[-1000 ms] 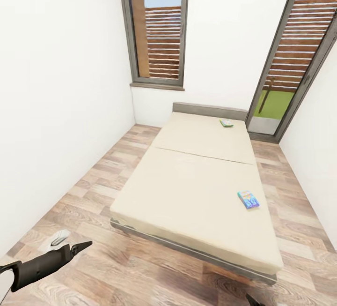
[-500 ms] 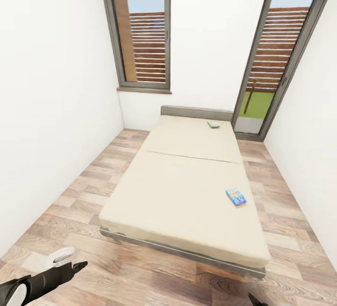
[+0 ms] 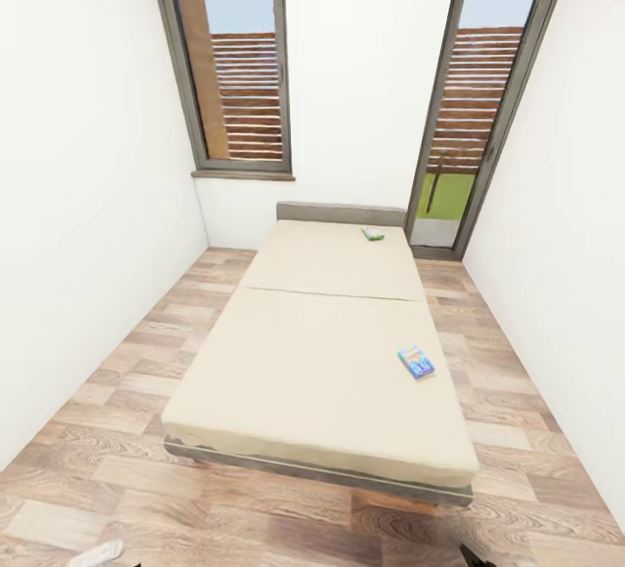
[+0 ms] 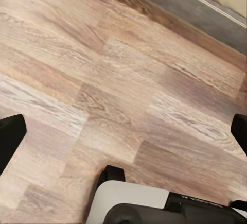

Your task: Put all the toys in the child's room - the three board games (two on the bed and one on the table), the two jigsaw puzzles on the table, and the tennis ball on the table - inside the toy box on the table in the child's room.

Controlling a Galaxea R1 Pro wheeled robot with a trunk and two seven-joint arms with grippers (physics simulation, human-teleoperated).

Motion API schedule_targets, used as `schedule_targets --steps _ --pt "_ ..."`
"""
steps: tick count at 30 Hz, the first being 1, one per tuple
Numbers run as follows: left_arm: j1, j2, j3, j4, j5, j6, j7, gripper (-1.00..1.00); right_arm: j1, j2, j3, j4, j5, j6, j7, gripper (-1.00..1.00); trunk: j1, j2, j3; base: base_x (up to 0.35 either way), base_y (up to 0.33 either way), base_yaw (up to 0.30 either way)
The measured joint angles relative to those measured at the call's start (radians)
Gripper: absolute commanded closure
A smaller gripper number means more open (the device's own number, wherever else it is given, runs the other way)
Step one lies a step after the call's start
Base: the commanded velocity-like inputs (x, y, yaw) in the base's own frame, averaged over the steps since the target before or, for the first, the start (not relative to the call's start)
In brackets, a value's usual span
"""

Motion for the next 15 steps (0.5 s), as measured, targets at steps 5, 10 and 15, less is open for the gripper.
schedule_targets --steps 5,10,15 --pt "0.000 -0.002 -0.001 0.050 -0.012 -0.068 0.004 -1.00 0.000 0.005 0.004 0.001 0.001 -0.007 -0.030 -1.00 0.000 0.000 0.007 0.000 0.000 -0.186" --pt "0.000 -0.003 -0.002 0.061 -0.014 -0.086 0.004 -1.00 0.000 0.007 0.008 0.018 0.004 -0.038 -0.066 -1.00 0.000 0.000 0.015 0.000 0.000 -0.185" --pt "0.000 -0.012 -0.002 0.075 -0.015 -0.111 0.005 -1.00 0.000 0.005 0.016 0.050 0.008 -0.060 -0.085 -1.00 0.000 0.000 0.022 0.000 0.000 -0.186"
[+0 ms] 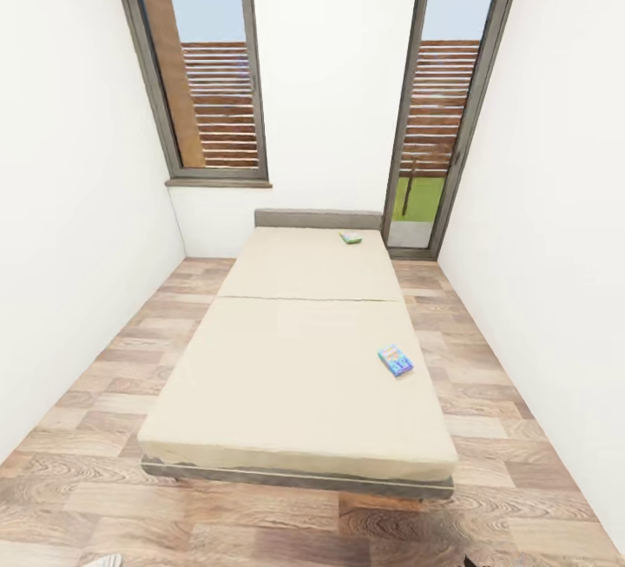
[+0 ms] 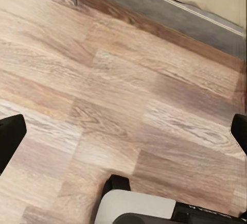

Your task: Put all the toys in the child's room - the three board games (two on the bed and one on the table), the two jigsaw puzzles on the table, and the tennis ball on the table - inside the toy box on the table in the child's room.

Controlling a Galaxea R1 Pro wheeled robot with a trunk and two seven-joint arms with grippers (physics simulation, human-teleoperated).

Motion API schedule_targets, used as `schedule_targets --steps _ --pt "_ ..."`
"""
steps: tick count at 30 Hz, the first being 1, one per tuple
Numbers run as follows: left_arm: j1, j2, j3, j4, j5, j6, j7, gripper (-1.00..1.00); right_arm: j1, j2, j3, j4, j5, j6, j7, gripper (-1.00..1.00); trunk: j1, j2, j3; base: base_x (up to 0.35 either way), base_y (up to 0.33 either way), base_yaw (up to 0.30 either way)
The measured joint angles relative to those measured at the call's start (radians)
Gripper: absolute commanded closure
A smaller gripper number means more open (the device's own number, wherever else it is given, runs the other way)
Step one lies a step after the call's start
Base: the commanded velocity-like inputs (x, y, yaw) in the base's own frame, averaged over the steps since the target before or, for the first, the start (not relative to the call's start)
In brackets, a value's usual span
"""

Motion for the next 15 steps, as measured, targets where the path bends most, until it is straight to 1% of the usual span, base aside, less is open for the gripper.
schedule_targets --steps 3,10,12,15 --pt "0.000 -0.004 0.000 0.005 0.001 -0.023 -0.001 -1.00 0.000 -0.002 0.006 0.006 0.001 -0.003 -0.003 -1.00 0.000 0.000 0.004 0.000 0.000 -0.186" --pt "0.000 -0.010 -0.001 0.019 -0.002 -0.047 0.001 -1.00 0.000 -0.003 0.011 0.011 0.001 -0.006 -0.006 -1.00 0.000 0.000 0.015 0.000 0.000 -0.185" --pt "0.000 -0.012 0.000 0.032 -0.010 -0.056 0.001 -1.00 0.000 -0.003 0.012 0.012 0.000 -0.006 -0.006 -1.00 0.000 0.000 0.017 0.000 0.000 -0.185" --pt "0.000 -0.014 0.000 0.046 -0.033 -0.082 0.002 -1.00 0.000 -0.001 0.013 0.012 0.001 -0.007 -0.006 -1.00 0.000 0.000 0.022 0.000 0.000 -0.181"
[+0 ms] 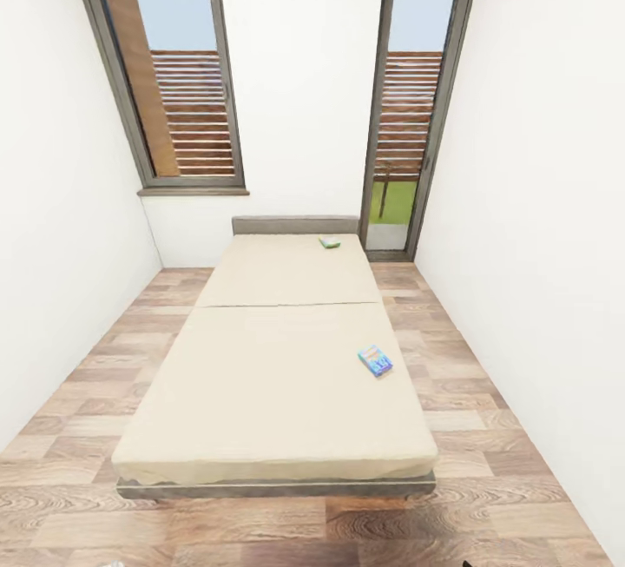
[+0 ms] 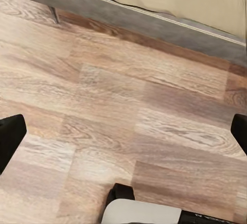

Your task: Put all the toys in the child's room - the three board games (two on the bed and one on the table), the two jigsaw puzzles on the table, and the tennis ball on the table - inside the toy box on the table in the child's room.

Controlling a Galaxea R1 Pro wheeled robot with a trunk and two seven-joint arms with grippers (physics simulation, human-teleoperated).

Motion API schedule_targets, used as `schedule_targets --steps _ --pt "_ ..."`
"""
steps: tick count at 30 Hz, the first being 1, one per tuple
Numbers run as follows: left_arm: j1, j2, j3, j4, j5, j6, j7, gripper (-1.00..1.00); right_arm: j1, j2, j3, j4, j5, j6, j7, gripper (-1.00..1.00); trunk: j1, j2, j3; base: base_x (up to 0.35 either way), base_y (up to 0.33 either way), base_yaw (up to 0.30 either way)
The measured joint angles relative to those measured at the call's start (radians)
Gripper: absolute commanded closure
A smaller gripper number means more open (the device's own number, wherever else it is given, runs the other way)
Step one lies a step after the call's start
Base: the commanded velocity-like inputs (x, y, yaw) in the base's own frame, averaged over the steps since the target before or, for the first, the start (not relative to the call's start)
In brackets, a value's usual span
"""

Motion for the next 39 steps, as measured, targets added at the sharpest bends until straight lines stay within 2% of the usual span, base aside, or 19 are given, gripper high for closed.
schedule_targets --steps 5,10,33,39 --pt "0.000 -0.006 0.000 0.005 -0.026 -0.023 0.000 -1.00 0.000 0.002 0.000 0.000 0.000 -0.001 0.000 -1.00 0.000 0.000 0.007 0.000 0.000 -0.158" --pt "0.000 -0.023 0.000 0.007 -0.042 -0.031 0.001 -1.00 0.000 0.003 0.001 0.000 0.000 -0.001 0.000 -1.00 0.000 0.000 0.015 0.000 0.000 -0.127" --pt "0.000 -0.029 0.000 0.008 -0.048 -0.034 0.002 -1.00 0.000 0.004 0.001 0.002 0.000 -0.001 0.000 -1.00 0.000 0.000 0.049 0.002 -0.002 -0.084" --pt "0.000 -0.030 0.000 0.009 -0.071 -0.034 0.007 -1.00 0.000 0.006 0.000 0.000 0.000 -0.001 0.000 -1.00 0.000 0.000 0.054 0.097 -0.152 0.031"
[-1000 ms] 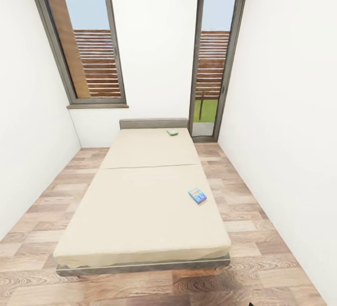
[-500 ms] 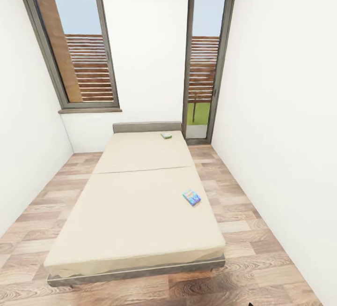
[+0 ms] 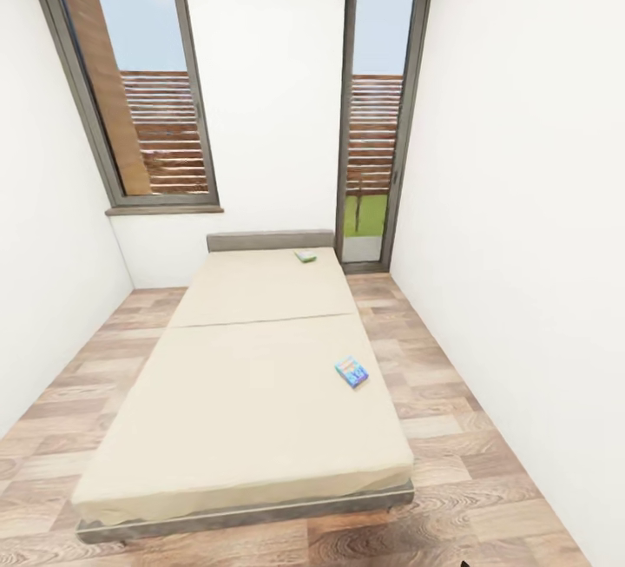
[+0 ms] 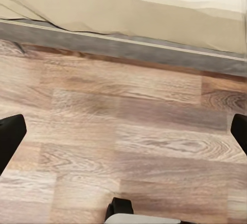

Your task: Put all the toys in the child's room - the three board games (two on the bed and one on the table), the two jigsaw puzzles on the table, and the tennis ball on the table - inside the toy box on the table in the child's room.

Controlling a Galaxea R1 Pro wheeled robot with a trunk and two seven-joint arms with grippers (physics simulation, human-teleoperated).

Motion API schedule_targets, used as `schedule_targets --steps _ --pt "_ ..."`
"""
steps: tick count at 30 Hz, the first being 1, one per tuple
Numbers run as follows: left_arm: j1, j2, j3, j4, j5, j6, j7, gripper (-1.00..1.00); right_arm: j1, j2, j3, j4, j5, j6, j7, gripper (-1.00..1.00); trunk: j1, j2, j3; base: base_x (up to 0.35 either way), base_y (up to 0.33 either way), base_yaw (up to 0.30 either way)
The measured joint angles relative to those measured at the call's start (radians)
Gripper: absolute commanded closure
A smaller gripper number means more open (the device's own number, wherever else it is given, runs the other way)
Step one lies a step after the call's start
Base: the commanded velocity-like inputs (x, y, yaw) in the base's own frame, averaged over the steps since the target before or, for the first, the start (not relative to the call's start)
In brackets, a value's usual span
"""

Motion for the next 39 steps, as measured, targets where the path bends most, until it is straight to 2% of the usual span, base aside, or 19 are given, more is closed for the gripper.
schedule_targets --steps 7,16,39 --pt "0.000 -0.002 0.001 0.000 -0.025 -0.005 0.012 -1.00 0.000 0.001 0.000 0.000 0.002 0.000 0.000 -1.00 0.000 0.000 0.001 0.051 -0.093 0.005" --pt "0.000 -0.010 0.001 0.003 -0.030 -0.033 0.014 -1.00 0.000 0.004 -0.001 0.000 0.072 0.002 -0.003 -1.00 0.000 0.000 0.001 0.004 -0.008 0.000" --pt "0.001 -0.018 0.001 0.012 -0.031 -0.036 0.016 -1.00 0.000 0.005 -0.003 -0.011 0.077 0.012 -0.019 -1.00 0.000 0.000 -0.003 0.000 0.000 0.023"
